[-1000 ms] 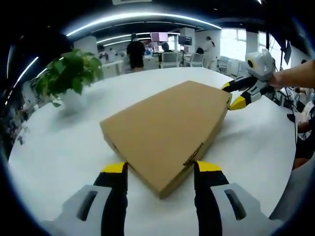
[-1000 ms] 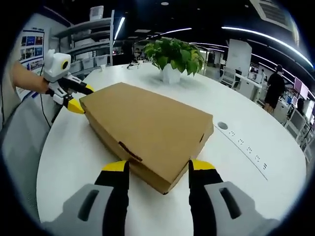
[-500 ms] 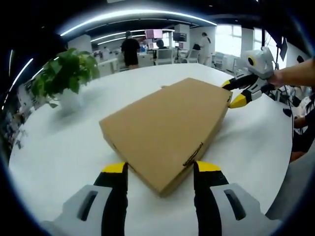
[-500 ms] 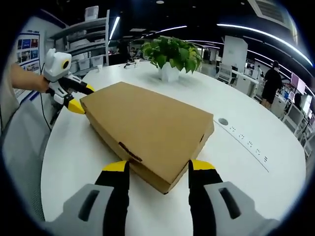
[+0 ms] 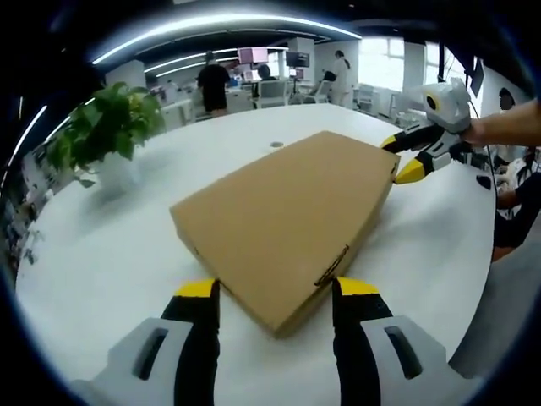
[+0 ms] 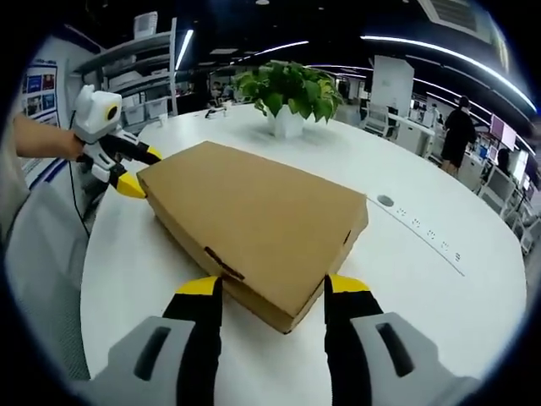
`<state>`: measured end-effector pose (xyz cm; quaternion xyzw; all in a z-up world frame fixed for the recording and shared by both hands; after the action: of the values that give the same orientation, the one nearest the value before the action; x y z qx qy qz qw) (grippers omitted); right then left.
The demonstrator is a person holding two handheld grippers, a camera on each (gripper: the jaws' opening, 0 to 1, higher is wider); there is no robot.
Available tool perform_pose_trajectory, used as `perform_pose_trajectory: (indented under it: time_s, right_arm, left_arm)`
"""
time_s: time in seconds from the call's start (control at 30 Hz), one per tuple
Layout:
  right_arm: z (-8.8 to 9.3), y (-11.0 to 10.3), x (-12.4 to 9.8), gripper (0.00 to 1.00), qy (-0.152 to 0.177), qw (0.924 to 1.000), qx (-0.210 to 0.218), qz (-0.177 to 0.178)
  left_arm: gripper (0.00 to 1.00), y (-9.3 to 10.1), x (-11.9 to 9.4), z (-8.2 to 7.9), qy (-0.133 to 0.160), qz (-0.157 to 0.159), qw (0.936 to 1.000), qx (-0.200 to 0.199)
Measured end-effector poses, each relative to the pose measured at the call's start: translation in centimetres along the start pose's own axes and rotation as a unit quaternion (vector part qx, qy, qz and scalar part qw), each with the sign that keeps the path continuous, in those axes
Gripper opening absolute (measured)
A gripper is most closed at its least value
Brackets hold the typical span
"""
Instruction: Operate the shoe box by opening the lid, removing the specified soft item, and placing it in the target area until the item is outside and the box remains undamaged.
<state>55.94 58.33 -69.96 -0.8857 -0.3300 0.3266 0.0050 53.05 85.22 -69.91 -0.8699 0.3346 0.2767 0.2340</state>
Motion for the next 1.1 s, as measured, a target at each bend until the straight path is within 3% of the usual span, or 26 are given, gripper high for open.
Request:
perform_pose_trajectory:
  time_s: [0.4,1.1]
  right_arm:
    - [0.9,-2.1,-0.4,0.43,-0.008,0.9999,0.003,0.014]
    - [3.0,-6.6,-1.5,0.4,0.005,0.9988,0.02,0.043]
  left_arm:
    - [0.52,-0.6,-1.1,0.9,-0.007,0.028,0.9994,0.02]
    - [0.51,-1.8,-3.0,2.3,-0.014,0.084,0.994,0.069]
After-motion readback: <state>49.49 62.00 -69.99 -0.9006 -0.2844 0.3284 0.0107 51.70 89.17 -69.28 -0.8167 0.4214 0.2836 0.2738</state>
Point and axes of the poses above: the point that each gripper's makers call its tool centre point, and the gripper's own axes: x roughly forward along the fingers, y roughly to its right, z roughly out of its underside, the point moved 4 cm from there along -x, roughly backward along the fingers, and after that the axes turned 15 degrees about x, right-handed, at the moved point
